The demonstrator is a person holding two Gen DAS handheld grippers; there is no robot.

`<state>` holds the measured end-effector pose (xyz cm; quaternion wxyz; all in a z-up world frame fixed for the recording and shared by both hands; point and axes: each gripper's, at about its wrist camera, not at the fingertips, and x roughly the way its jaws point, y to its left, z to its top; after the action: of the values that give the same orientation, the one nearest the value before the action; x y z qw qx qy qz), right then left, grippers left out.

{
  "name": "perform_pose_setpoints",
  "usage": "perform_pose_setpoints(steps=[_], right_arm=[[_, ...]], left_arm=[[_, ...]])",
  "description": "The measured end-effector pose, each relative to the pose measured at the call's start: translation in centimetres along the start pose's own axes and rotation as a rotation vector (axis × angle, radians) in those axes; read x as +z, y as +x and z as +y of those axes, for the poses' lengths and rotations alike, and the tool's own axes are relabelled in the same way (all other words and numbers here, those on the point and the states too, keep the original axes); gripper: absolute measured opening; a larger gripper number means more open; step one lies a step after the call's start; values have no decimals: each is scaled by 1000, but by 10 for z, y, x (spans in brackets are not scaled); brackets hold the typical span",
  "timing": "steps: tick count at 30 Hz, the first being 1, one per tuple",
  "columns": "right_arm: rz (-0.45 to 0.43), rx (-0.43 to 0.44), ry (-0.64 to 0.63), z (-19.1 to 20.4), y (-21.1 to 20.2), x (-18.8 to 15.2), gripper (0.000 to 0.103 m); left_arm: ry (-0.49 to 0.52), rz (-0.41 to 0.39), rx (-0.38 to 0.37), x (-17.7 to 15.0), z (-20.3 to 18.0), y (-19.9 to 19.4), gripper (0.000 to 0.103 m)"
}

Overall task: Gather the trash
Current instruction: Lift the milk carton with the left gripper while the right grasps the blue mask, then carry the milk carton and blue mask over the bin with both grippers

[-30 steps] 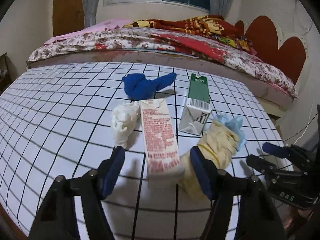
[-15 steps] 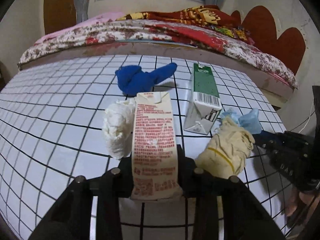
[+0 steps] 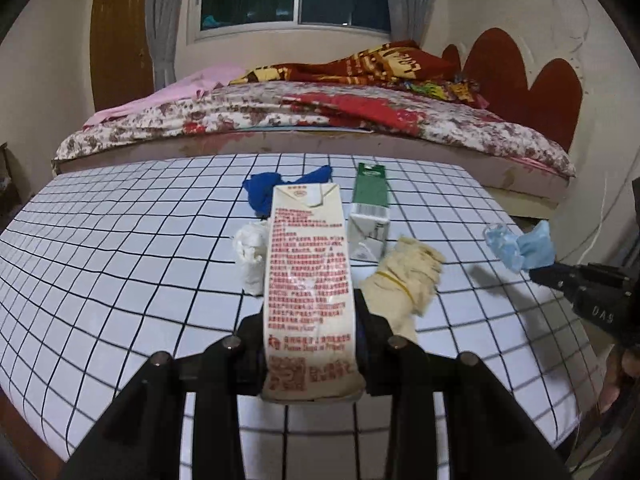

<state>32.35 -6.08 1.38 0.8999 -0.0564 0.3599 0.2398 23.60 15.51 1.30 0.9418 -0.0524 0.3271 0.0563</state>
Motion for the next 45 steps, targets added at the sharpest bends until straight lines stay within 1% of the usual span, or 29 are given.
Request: perform_pose_setpoints(steps=[6, 14, 19, 26, 31, 38, 45], right_arm=[[-30, -16, 30, -11, -37, -17, 8], [-59, -22, 52, -16, -80, -38, 8], [-102, -27, 57, -18, -118, -52, 8], [-156, -49, 97, -37, -169, -77, 8], [-152, -89, 116, -52, -181, -100, 8], [-132, -111, 227, -87, -192, -135, 8], [-125, -159, 292, -115, -213, -160, 8]], left_arm=[[-1, -14, -28, -11, -12, -18, 35], [31, -30, -57, -23, -34, -45, 35], [58, -45, -80, -28, -48, -63, 35], [91, -62, -117, -40, -71, -80, 35], [102, -57, -147, -49, -91, -86, 35], [180, -48, -203, -64, -133, -94, 35], [241, -18, -294, -79, -181, -101, 35]])
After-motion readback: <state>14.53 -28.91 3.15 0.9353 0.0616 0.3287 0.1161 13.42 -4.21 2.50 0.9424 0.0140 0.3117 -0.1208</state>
